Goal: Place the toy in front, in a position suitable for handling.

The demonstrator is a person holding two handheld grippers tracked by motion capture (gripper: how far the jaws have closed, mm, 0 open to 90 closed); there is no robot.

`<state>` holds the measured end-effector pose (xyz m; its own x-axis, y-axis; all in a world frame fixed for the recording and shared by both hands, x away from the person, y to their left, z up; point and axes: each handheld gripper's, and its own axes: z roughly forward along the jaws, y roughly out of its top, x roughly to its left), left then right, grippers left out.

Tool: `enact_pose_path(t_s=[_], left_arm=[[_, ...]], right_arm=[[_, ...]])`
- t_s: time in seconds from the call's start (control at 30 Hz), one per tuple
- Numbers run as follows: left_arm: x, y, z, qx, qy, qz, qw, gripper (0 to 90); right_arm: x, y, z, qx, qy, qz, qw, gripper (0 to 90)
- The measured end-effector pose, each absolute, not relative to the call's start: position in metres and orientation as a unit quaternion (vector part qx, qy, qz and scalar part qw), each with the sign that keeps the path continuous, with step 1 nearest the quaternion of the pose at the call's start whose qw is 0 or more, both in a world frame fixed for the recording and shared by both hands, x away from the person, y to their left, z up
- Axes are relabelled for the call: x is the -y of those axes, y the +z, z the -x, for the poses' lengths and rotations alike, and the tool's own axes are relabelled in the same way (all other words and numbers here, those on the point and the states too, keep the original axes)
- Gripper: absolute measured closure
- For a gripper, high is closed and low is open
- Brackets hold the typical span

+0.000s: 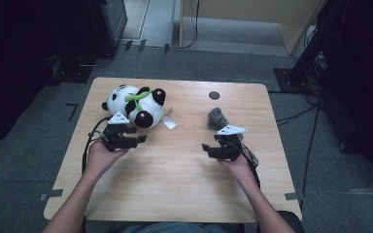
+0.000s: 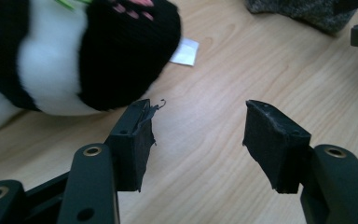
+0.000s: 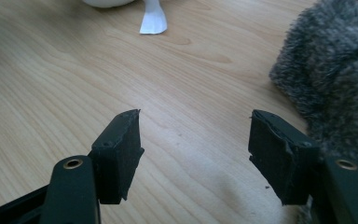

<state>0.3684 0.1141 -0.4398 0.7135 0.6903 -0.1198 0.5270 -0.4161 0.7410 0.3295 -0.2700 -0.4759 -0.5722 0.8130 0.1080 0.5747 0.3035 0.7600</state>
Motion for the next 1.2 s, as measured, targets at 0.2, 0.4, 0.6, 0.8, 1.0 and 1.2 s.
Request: enact_pose_path(t_s=[0.2,0.4,0.6,0.8,1.0,1.2], left_arm=[[-0.123,-0.428,-0.386,-0.367,0.109,-0.835,0.396,45.9],[-0.130,-0.422,-0.399,-0.374,0.101,-0.829,0.404,46.0],[-0.138,-0.415,-0.412,-0.379,0.104,-0.826,0.405,46.7],[-0.141,-0.405,-0.424,-0.383,0.117,-0.821,0.406,47.4],[-0.147,-0.394,-0.435,-0.386,0.134,-0.820,0.400,47.3],[-0.152,-0.389,-0.448,-0.394,0.142,-0.821,0.389,45.6]], right_arm=[[0.275,-0.473,-0.334,-0.789,0.401,-0.442,0.143,35.0],[0.276,-0.474,-0.336,-0.790,0.399,-0.444,0.138,34.9],[0.276,-0.475,-0.338,-0.793,0.394,-0.443,0.140,34.9],[0.275,-0.479,-0.339,-0.801,0.385,-0.438,0.133,35.6],[0.276,-0.478,-0.339,-0.800,0.387,-0.439,0.132,36.2],[0.275,-0.479,-0.339,-0.804,0.384,-0.435,0.129,36.4]])
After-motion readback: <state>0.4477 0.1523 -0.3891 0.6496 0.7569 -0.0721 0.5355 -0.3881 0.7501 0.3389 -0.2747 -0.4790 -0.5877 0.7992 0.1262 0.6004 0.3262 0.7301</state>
